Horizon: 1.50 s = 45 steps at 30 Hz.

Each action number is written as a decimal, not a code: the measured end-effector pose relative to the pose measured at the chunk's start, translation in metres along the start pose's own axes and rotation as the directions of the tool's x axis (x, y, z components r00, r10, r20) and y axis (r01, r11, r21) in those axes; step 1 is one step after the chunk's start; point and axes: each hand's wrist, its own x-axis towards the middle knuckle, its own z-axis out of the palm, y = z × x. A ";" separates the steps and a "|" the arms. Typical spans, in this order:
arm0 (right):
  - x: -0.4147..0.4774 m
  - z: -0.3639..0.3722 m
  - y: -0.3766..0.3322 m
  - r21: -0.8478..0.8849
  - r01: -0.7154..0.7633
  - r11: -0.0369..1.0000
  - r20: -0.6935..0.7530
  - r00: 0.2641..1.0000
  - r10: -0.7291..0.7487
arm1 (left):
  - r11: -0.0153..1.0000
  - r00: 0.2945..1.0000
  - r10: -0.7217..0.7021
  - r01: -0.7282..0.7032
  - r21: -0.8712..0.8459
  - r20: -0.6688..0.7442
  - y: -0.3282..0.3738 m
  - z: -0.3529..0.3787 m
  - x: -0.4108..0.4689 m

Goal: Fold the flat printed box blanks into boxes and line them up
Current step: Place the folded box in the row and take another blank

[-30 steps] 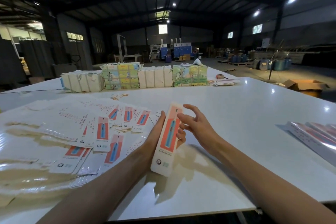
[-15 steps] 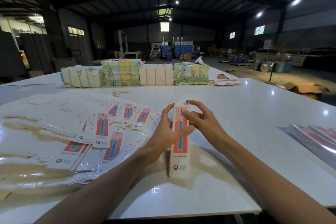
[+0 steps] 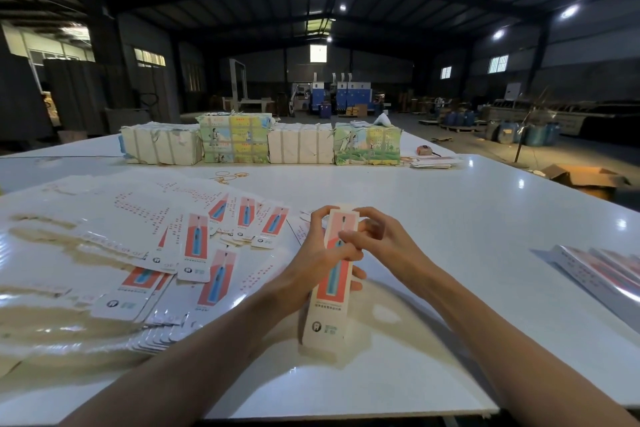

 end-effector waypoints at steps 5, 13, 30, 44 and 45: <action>0.000 -0.003 0.001 0.050 -0.041 0.998 0.034 0.999 0.039 | 1.000 1.000 -0.001 0.001 0.021 -0.025 -0.003 0.004 0.003; 0.009 -0.015 0.009 0.199 -0.100 0.975 -0.106 0.987 0.123 | 0.994 0.997 -0.076 0.074 0.075 0.019 0.000 0.002 -0.003; 0.003 -0.009 -0.002 0.198 -0.042 0.979 -0.162 0.984 0.075 | 0.984 0.990 -0.126 0.117 0.134 0.064 0.005 -0.002 -0.004; 0.006 -0.015 -0.005 0.325 -0.164 0.931 -0.143 0.965 0.220 | 0.987 0.995 -0.072 0.062 0.149 0.065 0.003 -0.003 -0.003; 0.006 -0.015 -0.005 0.327 -0.173 0.929 -0.137 0.964 0.228 | 0.987 0.995 -0.071 0.060 0.152 0.063 0.003 -0.003 -0.004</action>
